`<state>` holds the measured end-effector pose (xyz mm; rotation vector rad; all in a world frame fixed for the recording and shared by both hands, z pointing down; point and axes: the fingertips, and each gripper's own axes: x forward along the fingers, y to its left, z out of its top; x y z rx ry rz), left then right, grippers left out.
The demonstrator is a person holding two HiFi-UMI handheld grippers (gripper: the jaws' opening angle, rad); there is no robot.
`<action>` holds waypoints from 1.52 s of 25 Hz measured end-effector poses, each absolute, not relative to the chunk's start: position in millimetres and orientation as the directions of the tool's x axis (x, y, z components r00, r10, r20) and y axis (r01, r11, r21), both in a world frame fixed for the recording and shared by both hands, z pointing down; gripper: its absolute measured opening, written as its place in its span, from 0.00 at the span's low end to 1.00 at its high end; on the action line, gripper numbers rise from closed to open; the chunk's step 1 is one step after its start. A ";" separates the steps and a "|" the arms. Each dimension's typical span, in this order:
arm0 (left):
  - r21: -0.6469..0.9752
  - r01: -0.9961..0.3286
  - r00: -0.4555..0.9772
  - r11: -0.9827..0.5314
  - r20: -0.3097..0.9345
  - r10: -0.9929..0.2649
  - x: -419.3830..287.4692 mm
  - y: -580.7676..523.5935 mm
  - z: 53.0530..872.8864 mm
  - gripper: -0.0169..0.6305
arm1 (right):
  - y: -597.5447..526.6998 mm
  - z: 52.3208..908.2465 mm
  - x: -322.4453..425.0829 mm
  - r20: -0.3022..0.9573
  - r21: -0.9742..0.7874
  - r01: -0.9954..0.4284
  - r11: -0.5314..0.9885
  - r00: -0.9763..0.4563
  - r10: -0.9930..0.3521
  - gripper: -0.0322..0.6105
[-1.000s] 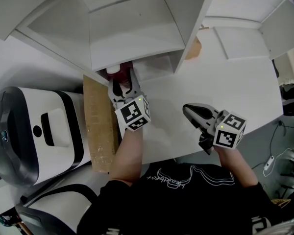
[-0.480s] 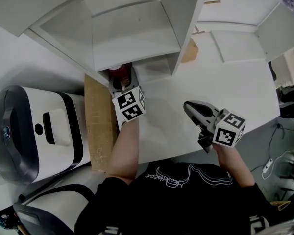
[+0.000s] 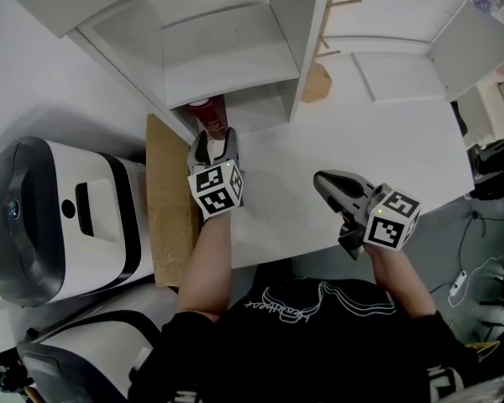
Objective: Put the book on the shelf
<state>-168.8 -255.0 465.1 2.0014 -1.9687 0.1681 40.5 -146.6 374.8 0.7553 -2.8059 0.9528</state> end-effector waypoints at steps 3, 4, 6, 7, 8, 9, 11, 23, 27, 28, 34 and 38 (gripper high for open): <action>0.177 -0.983 0.099 -0.038 0.346 -0.933 -162.8 -224.4 459.3 0.41 | -129.4 363.2 36.4 0.225 -0.516 -0.468 0.718 -0.882 -0.413 0.06; 0.195 -0.979 0.128 -0.061 0.350 -0.928 -158.8 -212.4 454.6 0.41 | -122.8 356.7 35.0 0.217 -0.499 -0.461 0.734 -0.886 -0.409 0.06; 0.253 -0.959 0.214 -0.130 0.341 -0.915 -145.7 -186.7 439.9 0.41 | -108.5 343.0 32.3 0.190 -0.477 -0.441 0.760 -0.896 -0.401 0.06; 0.288 -0.943 0.260 -0.165 0.332 -0.907 -137.8 -173.0 430.9 0.41 | -101.2 337.1 31.3 0.177 -0.472 -0.431 0.769 -0.901 -0.396 0.06; 0.322 -0.927 0.301 -0.194 0.325 -0.897 -129.9 -159.0 421.9 0.41 | -94.2 331.8 30.4 0.167 -0.469 -0.420 0.777 -0.906 -0.389 0.06; 0.352 -0.910 0.335 -0.218 0.319 -0.887 -122.4 -144.8 413.1 0.41 | -87.5 326.6 29.5 0.157 -0.467 -0.407 0.785 -0.912 -0.380 0.06; 0.390 -0.879 0.400 -0.273 0.296 -0.867 -108.3 -117.5 393.2 0.40 | -73.3 315.4 26.1 0.134 -0.466 -0.374 0.802 -0.926 -0.354 0.06; 0.448 -0.671 0.679 -0.591 0.050 -0.732 -30.1 16.4 281.5 0.04 | 9.5 269.7 36.2 0.046 -0.408 -0.286 0.867 -0.955 -0.294 0.06; 0.394 -0.678 0.692 -0.621 0.054 -0.720 -18.2 36.5 271.2 0.03 | 24.5 262.1 40.0 0.023 -0.394 -0.276 0.876 -0.956 -0.291 0.06; 0.388 -0.677 0.693 -0.626 0.050 -0.719 -15.9 40.6 268.8 0.03 | 27.8 260.7 41.4 0.022 -0.387 -0.278 0.879 -0.956 -0.292 0.06; 0.382 -0.680 0.689 -0.625 0.042 -0.724 -12.9 52.5 261.3 0.03 | 41.2 256.5 45.8 0.019 -0.369 -0.282 0.886 -0.955 -0.296 0.06; 0.422 -0.647 0.701 -0.635 0.002 -0.713 -13.3 56.0 255.5 0.03 | 44.5 255.8 46.5 0.021 -0.368 -0.290 0.884 -0.952 -0.304 0.06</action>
